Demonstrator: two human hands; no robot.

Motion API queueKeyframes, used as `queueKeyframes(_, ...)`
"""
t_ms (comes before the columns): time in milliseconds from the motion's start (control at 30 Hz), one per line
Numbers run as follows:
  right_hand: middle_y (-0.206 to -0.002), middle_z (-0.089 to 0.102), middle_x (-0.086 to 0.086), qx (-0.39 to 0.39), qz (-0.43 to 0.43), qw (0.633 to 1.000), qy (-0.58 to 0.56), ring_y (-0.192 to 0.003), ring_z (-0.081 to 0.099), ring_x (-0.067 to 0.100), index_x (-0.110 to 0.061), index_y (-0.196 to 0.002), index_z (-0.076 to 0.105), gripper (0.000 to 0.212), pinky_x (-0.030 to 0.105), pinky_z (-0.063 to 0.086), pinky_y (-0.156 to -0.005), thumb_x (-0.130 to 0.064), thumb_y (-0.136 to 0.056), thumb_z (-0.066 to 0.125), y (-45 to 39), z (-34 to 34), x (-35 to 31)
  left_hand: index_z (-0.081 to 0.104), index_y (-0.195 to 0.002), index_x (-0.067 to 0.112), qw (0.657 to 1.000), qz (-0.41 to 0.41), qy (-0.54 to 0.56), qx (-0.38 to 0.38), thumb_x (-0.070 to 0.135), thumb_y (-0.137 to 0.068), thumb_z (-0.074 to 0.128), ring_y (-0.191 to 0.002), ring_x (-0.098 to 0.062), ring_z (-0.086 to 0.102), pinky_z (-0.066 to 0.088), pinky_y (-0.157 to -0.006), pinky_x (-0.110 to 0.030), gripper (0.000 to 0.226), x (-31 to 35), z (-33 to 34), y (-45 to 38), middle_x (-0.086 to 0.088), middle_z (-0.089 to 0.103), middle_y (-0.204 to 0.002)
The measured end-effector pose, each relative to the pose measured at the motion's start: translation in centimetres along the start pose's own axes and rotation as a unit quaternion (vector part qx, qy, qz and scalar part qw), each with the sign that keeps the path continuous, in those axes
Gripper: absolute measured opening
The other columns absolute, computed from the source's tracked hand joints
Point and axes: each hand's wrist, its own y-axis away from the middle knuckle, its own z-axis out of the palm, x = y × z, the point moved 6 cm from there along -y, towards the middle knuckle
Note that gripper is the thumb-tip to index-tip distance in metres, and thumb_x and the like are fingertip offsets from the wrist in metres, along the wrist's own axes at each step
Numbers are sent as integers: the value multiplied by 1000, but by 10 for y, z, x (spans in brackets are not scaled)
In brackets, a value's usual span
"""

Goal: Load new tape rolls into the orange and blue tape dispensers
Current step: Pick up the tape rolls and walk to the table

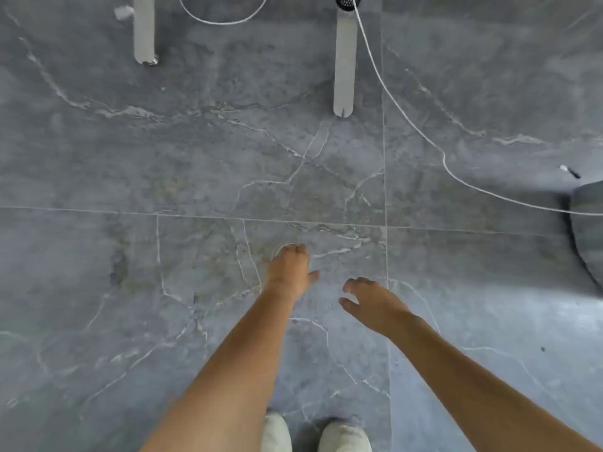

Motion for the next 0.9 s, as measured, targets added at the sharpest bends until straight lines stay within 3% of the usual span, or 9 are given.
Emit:
queueKeyframes(67,-135,52,7,-14,3,1000,5,-118,54,25,-13,-134,46,43,33,44,-94,-36,-97,45,-26,17,10,44,-129,2,997,0,-73,-29,50,-87,56,-120,-32,50,43,-93,-39,66,-5,30,-17,-17,54,-130)
queueKeyframes(200,-131,54,8,-45,6,999,21,-116,54,26,-12,-131,47,43,34,46,-93,-38,-97,45,-51,49,23,46,-127,2,984,65,-165,2,45,-94,45,-111,-33,57,43,-89,-38,55,-15,53,-39,-18,59,-124)
queueKeyframes(333,-134,54,7,-54,14,998,7,-118,54,24,-14,-132,48,43,35,45,-97,-39,-97,44,-32,53,18,50,-121,2,997,58,-47,-4,36,-99,37,-104,-35,60,44,-75,-37,42,-29,28,-25,-18,61,-117)
queueKeyframes(400,-135,53,6,-67,14,998,-3,-119,54,23,-14,-132,48,43,35,45,-98,-38,-97,44,-3,43,5,53,-108,1,998,24,50,-1,38,-99,40,-90,-33,61,41,-66,-34,40,-31,2,3,-14,61,-95)
queueKeyframes(467,-136,52,6,-81,17,997,-8,-119,54,23,-15,-132,47,43,35,45,-99,-39,-97,44,36,26,-11,48,-82,9,987,-6,159,5,40,-97,44,-64,-24,52,31,-52,-30,35,-26,-34,44,-4,46,-68)
queueKeyframes(533,-136,52,6,-76,13,997,-14,-118,54,23,-15,-132,48,43,34,46,-99,-40,-97,43,81,-3,-33,34,-64,18,968,-18,248,19,41,-94,51,-51,-15,36,24,-49,-29,41,-14,-87,94,1,33,-58)
queueKeyframes(633,-134,52,5,-56,12,998,-27,-117,54,23,-16,-132,48,43,33,46,-97,-40,-97,43,155,-61,-76,26,-58,16,933,-18,355,61,38,-88,62,-52,-14,26,21,-52,-28,52,14,-191,186,3,25,-55)
queueKeyframes(800,-123,60,10,-22,1,998,-59,-110,57,25,-9,-122,55,38,34,46,-89,-35,-95,48,307,-174,-158,33,-56,15,883,59,447,131,36,-85,67,-52,-7,23,19,-50,-20,49,76,-418,393,8,26,-55)
queueKeyframes(900,-122,61,8,-3,4,996,-91,-110,57,23,-9,-120,58,37,31,44,-88,-33,-94,48,391,-233,-207,34,-56,13,854,102,482,168,49,-76,66,-53,-6,24,20,-49,-17,53,106,-545,505,12,26,-55)
